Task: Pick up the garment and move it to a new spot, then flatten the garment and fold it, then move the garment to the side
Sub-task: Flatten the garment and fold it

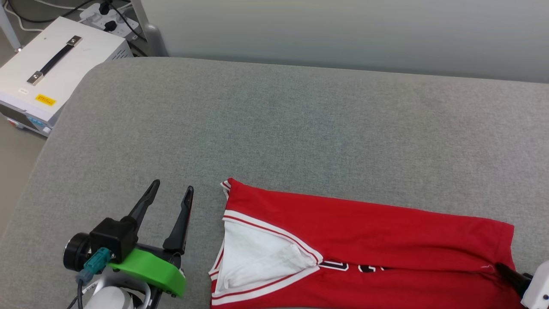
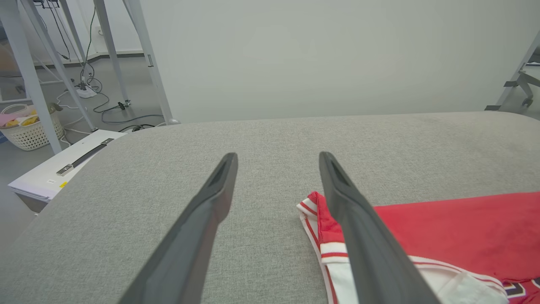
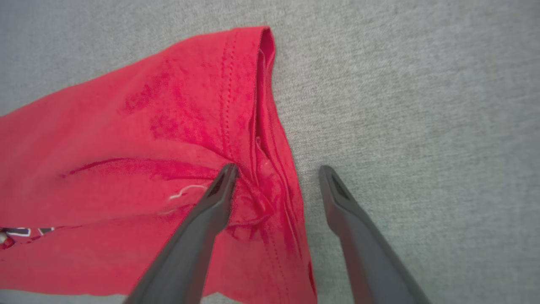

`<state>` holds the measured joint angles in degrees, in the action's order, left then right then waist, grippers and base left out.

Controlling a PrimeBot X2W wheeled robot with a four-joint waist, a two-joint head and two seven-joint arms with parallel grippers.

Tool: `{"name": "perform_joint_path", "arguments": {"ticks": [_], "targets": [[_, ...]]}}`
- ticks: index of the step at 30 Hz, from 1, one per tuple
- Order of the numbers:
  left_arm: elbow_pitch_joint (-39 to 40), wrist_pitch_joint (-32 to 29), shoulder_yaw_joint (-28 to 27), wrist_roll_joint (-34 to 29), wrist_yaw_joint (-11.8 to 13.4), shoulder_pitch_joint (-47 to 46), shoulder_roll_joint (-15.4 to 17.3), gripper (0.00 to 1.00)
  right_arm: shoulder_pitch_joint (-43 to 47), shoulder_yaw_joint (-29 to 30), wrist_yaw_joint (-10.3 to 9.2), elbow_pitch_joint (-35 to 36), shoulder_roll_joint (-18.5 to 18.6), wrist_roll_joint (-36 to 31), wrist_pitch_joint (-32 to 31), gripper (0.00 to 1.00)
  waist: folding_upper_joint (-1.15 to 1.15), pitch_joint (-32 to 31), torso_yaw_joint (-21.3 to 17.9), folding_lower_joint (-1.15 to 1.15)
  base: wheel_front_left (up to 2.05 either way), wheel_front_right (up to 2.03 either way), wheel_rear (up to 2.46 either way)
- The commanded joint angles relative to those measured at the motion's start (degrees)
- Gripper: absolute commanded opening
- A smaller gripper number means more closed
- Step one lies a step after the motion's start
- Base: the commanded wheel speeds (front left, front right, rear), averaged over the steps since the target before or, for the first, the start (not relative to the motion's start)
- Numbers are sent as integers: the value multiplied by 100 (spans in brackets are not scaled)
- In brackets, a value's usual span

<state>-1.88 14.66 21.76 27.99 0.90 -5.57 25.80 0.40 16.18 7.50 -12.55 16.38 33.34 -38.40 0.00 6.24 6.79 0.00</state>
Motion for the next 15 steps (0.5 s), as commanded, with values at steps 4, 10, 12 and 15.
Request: {"name": "perform_joint_path", "arguments": {"ticks": [4, 10, 12, 15], "targets": [[-124, 33, -117, -177, -246, 110, -160, 100, -195, -58, -1, -330, -33, -42, 4, 100, 0, 127, 35, 0, 0, 0, 0], [-267, 33, -240, -300, -445, 63, -341, 100, -148, -336, -1, -585, -206, 387, -240, 100, 0, 175, 69, 0, 0, 0, 0], [-300, 33, -278, -331, -490, 59, -380, 100, -137, -400, -1, -625, -259, 534, -263, 100, 0, 173, 68, 0, 0, 0, 0], [-341, 33, -323, -369, -549, 68, -421, 100, -127, -525, -1, -657, -324, 675, -283, 100, 0, 162, 60, 0, 0, 0, 0]]}}
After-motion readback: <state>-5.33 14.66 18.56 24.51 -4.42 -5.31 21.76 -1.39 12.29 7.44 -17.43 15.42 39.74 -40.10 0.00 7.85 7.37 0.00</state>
